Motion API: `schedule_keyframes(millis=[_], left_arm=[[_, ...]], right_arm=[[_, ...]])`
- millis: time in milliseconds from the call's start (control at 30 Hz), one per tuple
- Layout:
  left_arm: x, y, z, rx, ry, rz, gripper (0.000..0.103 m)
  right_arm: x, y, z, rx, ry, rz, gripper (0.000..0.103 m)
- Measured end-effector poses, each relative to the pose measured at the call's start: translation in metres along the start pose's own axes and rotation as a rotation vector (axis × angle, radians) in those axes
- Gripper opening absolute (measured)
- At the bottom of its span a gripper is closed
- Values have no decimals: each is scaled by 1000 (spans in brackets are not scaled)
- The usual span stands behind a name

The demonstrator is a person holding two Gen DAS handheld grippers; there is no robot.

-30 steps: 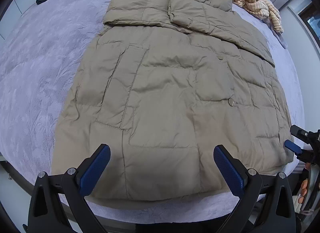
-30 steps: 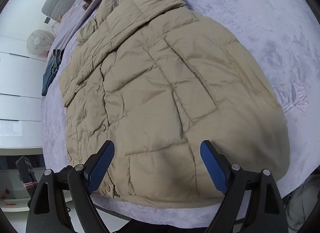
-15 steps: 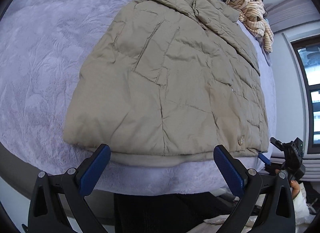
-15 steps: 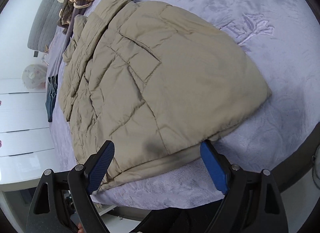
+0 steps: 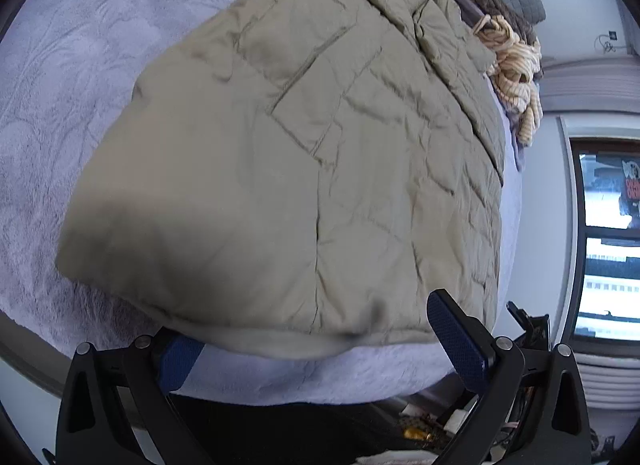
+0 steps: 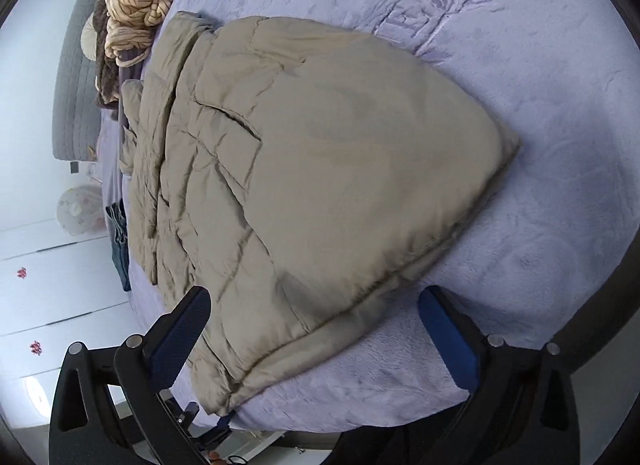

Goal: Fold large clothes
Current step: 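Grasp the jacket hem with both tools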

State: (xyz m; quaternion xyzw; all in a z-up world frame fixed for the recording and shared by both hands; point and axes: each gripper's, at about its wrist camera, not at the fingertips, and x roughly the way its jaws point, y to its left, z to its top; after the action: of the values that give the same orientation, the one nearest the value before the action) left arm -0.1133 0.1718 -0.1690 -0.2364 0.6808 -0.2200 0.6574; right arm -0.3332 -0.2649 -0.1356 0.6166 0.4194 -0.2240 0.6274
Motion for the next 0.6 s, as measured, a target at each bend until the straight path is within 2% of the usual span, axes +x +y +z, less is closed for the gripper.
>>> schedule_keyframes(millis=[100, 167, 233, 267, 300, 333, 400, 433, 467, 500, 533, 600], left_arm=[[2, -11, 10, 4, -45, -13, 103], [3, -17, 16, 13, -68, -13, 101], [4, -20, 21, 13, -79, -17, 78], [4, -19, 22, 11, -75, -8, 70], [4, -18, 24, 13, -72, 0, 47], [3, -18, 26, 27, -67, 0, 19], [-7, -14, 26, 50, -80, 1, 15], [-13, -16, 26, 65, -100, -5, 15], [-20, -16, 26, 79, -115, -12, 15], [-25, -18, 26, 94, -128, -16, 15], [-30, -20, 25, 107, -138, -19, 15], [-40, -28, 27, 147, -159, -18, 15]], right_arm=[[5, 10, 5, 7, -2, 73, 103], [8, 16, 8, 2, 11, 80, 103], [10, 20, 11, -4, 21, 78, 103], [9, 21, 12, -4, 23, 81, 103], [9, 23, 13, -2, 26, 85, 103], [8, 23, 13, 0, 25, 86, 103], [4, 23, 14, 8, 17, 91, 97], [3, 23, 14, 13, 15, 94, 89], [3, 23, 15, 17, 21, 82, 60], [3, 22, 16, 23, 28, 57, 26], [3, 21, 17, 26, 27, 34, 12], [-2, 24, 16, 3, 8, 29, 8]])
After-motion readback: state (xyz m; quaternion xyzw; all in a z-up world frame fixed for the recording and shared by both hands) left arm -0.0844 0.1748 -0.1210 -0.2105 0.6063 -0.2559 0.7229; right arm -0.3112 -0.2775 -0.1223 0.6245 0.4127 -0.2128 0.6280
